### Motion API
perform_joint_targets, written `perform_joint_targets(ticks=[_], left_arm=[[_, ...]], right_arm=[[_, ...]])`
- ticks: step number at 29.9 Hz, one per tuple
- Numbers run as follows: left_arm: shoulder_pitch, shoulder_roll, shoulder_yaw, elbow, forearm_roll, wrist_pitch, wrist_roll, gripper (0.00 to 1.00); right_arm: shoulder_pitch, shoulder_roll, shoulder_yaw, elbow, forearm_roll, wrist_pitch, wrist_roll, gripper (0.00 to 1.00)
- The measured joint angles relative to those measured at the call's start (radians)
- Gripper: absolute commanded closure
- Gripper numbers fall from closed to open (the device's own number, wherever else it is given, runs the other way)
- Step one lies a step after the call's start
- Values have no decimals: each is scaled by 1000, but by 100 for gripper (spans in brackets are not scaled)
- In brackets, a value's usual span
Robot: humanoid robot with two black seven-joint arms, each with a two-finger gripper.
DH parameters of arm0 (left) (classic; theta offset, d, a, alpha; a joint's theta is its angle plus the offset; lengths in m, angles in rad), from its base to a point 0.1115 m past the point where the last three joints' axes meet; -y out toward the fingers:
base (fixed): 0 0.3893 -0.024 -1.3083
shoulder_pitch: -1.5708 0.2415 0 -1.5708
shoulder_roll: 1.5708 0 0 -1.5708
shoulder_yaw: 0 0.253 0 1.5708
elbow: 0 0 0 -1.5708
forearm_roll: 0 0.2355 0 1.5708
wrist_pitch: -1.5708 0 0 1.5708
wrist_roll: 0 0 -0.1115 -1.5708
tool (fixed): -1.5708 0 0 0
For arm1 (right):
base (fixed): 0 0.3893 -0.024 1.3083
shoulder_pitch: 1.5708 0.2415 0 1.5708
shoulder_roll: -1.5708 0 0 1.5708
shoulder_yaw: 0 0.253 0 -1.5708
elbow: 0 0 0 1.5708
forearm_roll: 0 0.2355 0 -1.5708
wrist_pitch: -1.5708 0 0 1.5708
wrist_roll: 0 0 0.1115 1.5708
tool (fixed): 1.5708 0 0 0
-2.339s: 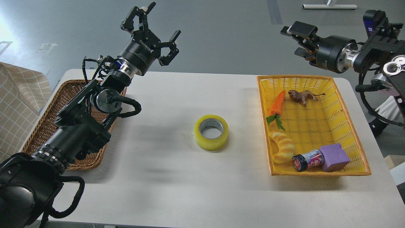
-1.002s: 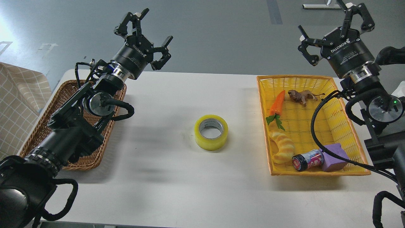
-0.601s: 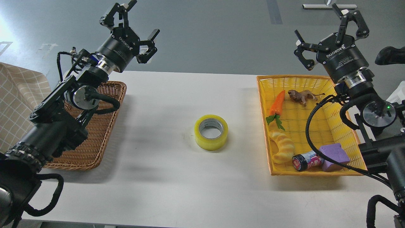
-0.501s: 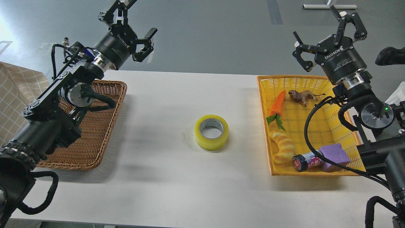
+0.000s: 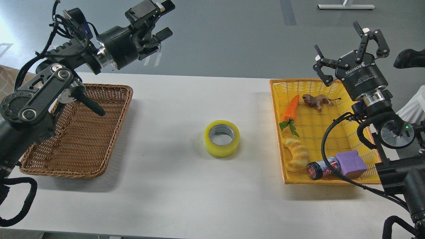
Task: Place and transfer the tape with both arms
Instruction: 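Reach the left gripper toward the tape roll on the table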
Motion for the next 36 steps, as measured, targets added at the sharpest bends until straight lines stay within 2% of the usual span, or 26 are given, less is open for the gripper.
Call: perform_joint_targets(ticks=[7,14,20,23,28,30,32,36], left_arm=[[-5,2,38,-117,267,0,0,2],[-5,-2,53,-185,606,0,8,2],[-25,-6,173,-193,830,0,31,2],[-24,-15,212,-196,883,0,78,2],[-25,-24,286,-222,895,0,217,2],[-27,-26,313,-227,896,0,258,2],[-28,-33,339,-229,897,0,279,2],[-38,-60,383,-230,898,0,287,2]], right_arm=[[-32,-1,12,-1,0,0,0,0],[-55,-3,35,-1,0,0,0,0],[-72,-3,38,0,0,0,0,0],[-78,-2,38,0,0,0,0,0],[-83,-1,38,-1,0,0,2,0],[-84,-1,38,-2,0,0,2,0],[-84,-1,38,-3,0,0,2,0],[-87,-1,37,-6,-1,0,2,0]])
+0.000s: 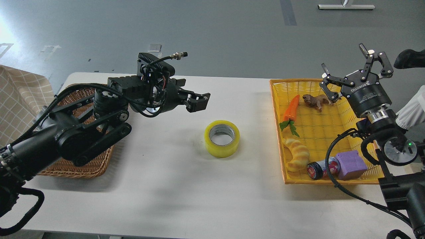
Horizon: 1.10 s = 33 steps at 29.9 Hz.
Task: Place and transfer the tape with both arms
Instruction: 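Reach the left gripper toward the tape roll on the table, then grasp the tape roll through its hole with the left gripper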
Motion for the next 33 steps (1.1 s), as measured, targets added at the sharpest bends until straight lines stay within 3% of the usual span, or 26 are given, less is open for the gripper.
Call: perform_joint_targets(ticks=[10,33], left_arm=[[-18,-63,70,18,-1,0,6,2],[-6,-178,115,190,-8,0,16,2]], right_arm=[[-5,0,0,-1,-1,0,0,0],[-13,0,0,-1,-1,0,0,0]])
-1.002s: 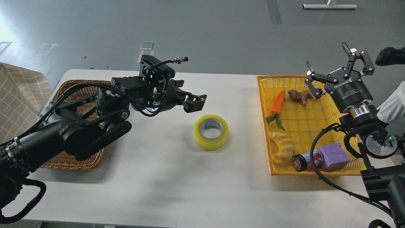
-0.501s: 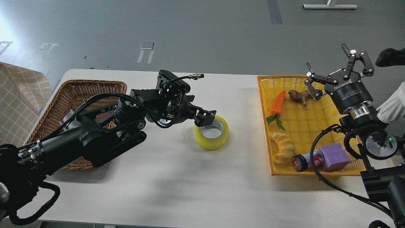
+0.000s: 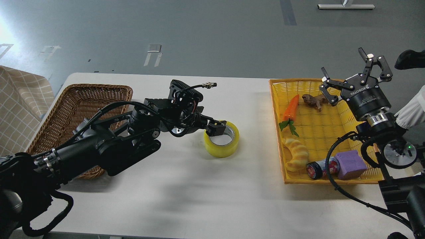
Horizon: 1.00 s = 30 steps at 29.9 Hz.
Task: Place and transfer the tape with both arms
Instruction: 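Grasp the tape roll through its hole with the left gripper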
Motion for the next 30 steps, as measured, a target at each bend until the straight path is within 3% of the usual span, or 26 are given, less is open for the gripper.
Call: perform_joint_targets(ticks=[13,25,30], left_arm=[[3,-27,11,46,0,0,0,2],[2,-51,46,112,-2,0,1,9],[2,-58,46,131,0,0,1,16]], right_arm=[[-4,0,0,0,0,0,0,0],[-11,0,0,0,0,0,2,0],[-15,1,0,0,0,0,3,0]])
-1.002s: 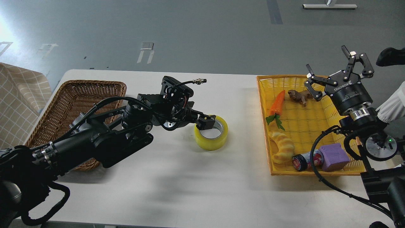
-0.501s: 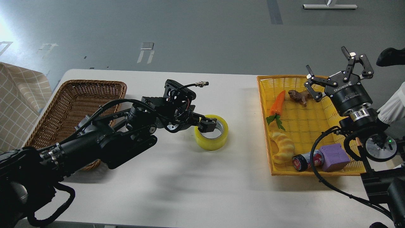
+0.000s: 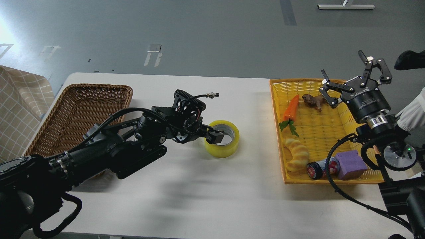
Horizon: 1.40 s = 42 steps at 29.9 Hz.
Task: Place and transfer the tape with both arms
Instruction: 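Grasp the tape roll through its hole with the left gripper, then lift the tape roll and carry it over the wicker basket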
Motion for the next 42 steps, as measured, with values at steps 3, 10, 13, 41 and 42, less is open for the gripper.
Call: perform_joint_targets(ticks=[3,10,13,41,42], left_arm=[[0,0,10,3,0,0,0,23],[-3,0,28,4,-1,0,2,38],[-3,0,29,5,-1,0,11,55],[-172,57,37,-38,-106,1,-9,100],[-194,73,41,-38,-134,1,-14,100]], right_arm=[[-2,0,0,0,0,0,1,0],[-3,0,0,-1,0,0,2,0],[-3,0,0,-1,0,0,2,0],[-3,10,0,2,0,0,5,0],[-3,11,0,2,0,0,5,0]])
